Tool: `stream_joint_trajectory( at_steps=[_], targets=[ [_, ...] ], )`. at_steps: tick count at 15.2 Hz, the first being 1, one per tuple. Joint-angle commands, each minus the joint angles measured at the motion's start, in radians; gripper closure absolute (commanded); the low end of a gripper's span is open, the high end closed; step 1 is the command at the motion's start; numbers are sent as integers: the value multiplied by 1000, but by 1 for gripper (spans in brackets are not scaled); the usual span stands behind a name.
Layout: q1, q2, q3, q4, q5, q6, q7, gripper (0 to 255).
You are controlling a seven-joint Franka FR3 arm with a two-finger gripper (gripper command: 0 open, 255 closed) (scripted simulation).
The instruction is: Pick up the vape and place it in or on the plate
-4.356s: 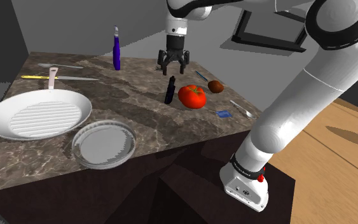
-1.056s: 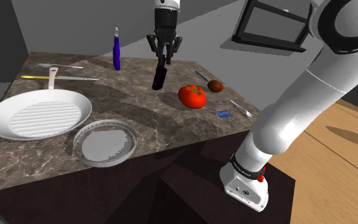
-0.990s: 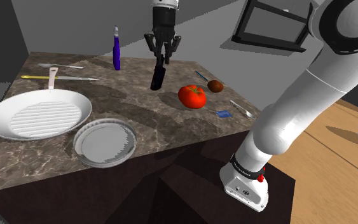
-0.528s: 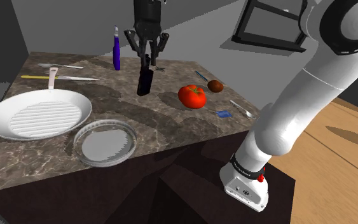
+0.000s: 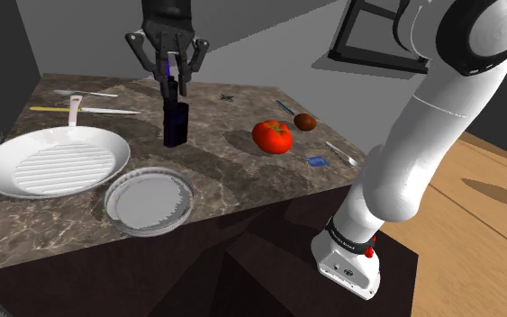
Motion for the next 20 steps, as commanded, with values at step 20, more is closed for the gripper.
stream_joint_trajectory(
  at_steps=[20],
  targets=[
    [82,102,68,-55,-22,171,131,255]
  ],
)
